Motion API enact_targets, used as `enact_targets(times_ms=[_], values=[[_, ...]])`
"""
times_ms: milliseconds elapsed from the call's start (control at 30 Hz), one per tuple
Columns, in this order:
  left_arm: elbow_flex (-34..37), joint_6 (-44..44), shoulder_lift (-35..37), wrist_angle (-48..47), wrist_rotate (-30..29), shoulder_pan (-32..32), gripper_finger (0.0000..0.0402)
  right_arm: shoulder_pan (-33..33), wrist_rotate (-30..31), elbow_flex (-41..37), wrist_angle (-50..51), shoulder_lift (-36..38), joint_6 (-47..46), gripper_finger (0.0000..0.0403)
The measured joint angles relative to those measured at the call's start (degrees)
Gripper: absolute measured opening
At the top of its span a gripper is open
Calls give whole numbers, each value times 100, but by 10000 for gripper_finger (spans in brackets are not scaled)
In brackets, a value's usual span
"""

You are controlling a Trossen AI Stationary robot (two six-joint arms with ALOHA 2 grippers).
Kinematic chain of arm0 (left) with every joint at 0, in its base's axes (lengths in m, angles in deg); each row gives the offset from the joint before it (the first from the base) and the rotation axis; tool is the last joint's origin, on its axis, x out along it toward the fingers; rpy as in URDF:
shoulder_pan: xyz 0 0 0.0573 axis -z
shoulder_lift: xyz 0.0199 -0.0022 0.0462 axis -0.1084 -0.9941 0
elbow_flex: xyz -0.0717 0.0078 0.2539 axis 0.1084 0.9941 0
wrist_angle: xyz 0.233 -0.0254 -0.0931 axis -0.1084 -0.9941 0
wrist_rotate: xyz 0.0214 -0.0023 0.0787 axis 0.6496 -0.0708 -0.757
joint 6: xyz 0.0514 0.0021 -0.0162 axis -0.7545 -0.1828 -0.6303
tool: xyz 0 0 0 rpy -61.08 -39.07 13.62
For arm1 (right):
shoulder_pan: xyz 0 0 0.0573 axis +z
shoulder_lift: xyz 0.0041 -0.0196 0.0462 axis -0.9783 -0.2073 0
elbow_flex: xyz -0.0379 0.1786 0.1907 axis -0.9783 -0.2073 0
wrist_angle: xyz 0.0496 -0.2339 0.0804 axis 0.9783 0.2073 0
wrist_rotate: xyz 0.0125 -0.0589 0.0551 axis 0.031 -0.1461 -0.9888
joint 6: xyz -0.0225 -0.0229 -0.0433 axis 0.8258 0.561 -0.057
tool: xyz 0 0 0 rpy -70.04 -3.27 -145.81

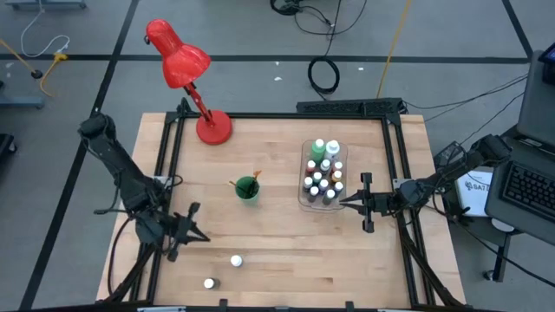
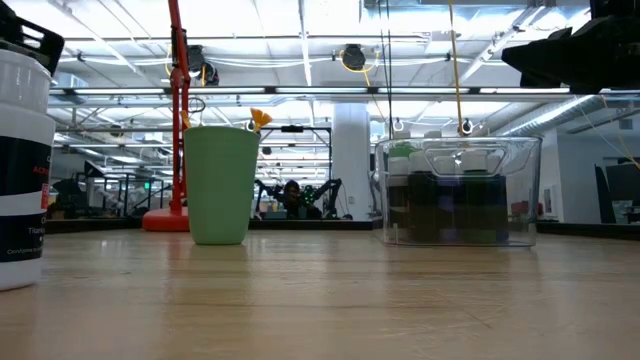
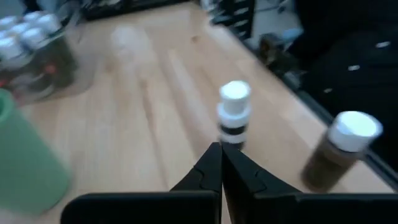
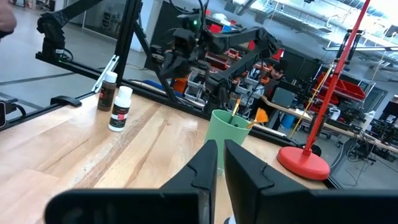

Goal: Pick & Place Paint Supplies
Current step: Put the small white paint bottle into the transparent bin

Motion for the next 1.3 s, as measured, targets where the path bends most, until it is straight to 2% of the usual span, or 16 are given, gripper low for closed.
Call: enact_targets(times_ms=[100, 300, 467, 667, 800, 933, 1100, 1300], values=[[206, -268, 2, 520, 0, 104, 4, 0, 2, 2, 0, -10, -2, 22], [210, -146, 0, 860, -456, 109, 13, 0, 4, 0, 44, -13, -2, 22], [210, -211, -19, 921, -508, 93, 6, 0, 7, 0, 44, -13, -2, 22], [206, -190, -588, 1797, -378, -171, 13, 0, 9, 0, 44, -13, -2, 22], [205, -378, -1370, 2659, 258, -355, 60, -4, 15, 1, 22, -13, 44, 22], [203, -679, -2021, 3397, 833, -566, 135, -4, 15, 0, 0, -15, 99, 22], [202, -872, -2389, 3645, 1245, -866, 226, -4, 17, 1, 1, -14, 95, 22], [203, -745, -2588, 3940, 1566, -1271, 282, -4, 17, 0, 1, -13, 87, 22]])
